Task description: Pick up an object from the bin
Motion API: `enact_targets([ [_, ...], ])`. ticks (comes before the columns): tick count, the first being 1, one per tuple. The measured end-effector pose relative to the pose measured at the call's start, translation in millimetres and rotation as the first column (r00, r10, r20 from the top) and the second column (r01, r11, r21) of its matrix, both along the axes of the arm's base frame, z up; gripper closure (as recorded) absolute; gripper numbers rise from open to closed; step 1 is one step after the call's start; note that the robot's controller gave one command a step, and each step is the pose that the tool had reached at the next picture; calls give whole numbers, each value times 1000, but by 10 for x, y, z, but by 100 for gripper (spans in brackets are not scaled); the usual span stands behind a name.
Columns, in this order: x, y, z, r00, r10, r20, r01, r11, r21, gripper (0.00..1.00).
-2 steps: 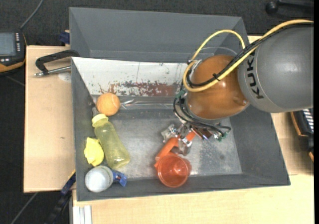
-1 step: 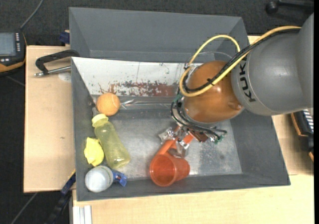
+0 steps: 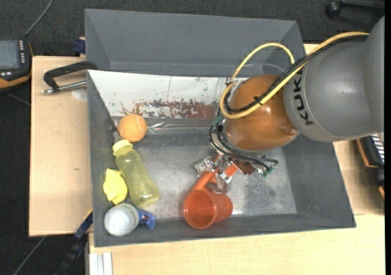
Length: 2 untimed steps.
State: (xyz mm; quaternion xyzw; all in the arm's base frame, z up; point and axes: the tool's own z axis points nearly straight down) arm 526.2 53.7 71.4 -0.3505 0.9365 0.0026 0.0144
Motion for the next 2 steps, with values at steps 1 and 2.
enact_targets([
  [1,7,29,0,1000,9,2,-9,1000,0,100],
  [2,-20,29,8,1000,19,7,-19,1000,2,100],
])
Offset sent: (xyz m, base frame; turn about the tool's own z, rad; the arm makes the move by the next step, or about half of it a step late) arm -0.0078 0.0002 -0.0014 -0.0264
